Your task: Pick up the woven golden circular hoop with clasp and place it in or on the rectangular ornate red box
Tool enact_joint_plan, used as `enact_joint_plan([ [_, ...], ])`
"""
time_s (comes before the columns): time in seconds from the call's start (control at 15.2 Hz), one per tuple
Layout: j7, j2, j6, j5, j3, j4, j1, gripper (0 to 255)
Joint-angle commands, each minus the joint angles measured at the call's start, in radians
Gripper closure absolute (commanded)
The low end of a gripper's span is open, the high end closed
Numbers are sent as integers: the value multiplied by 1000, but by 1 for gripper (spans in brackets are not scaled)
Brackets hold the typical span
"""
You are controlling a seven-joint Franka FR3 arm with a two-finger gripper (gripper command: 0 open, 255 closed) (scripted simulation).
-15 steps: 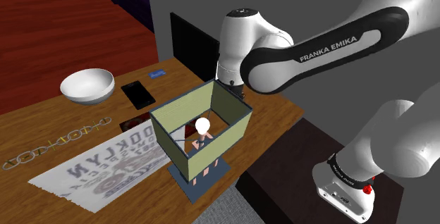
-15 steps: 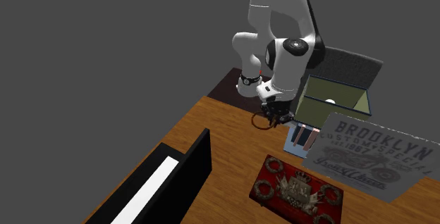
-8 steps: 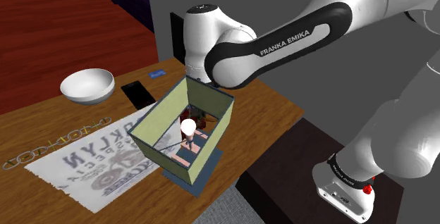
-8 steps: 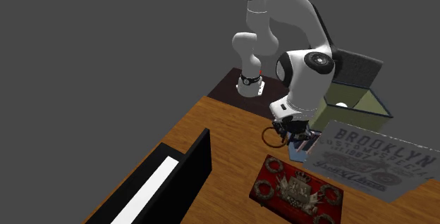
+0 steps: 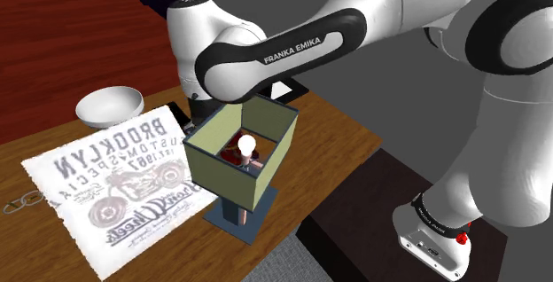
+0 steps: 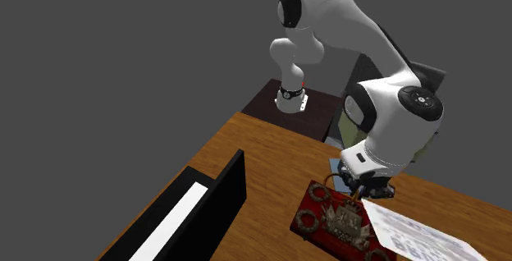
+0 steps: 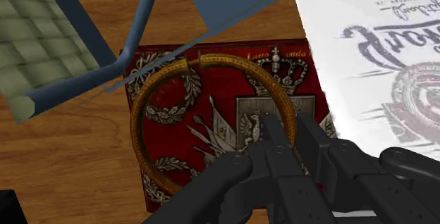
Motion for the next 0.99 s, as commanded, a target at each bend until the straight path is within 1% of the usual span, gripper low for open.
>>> enact_joint_plan([
  [0.0, 12, 91, -57, -26, -10, 145, 34, 255],
  [0.13, 21, 187, -120, -48, -21, 303, 75, 255],
  [0.2, 24, 256, -169, -61, -29, 421, 105, 255],
  [0.92, 31, 302, -52, -76, -42, 348, 103, 255],
])
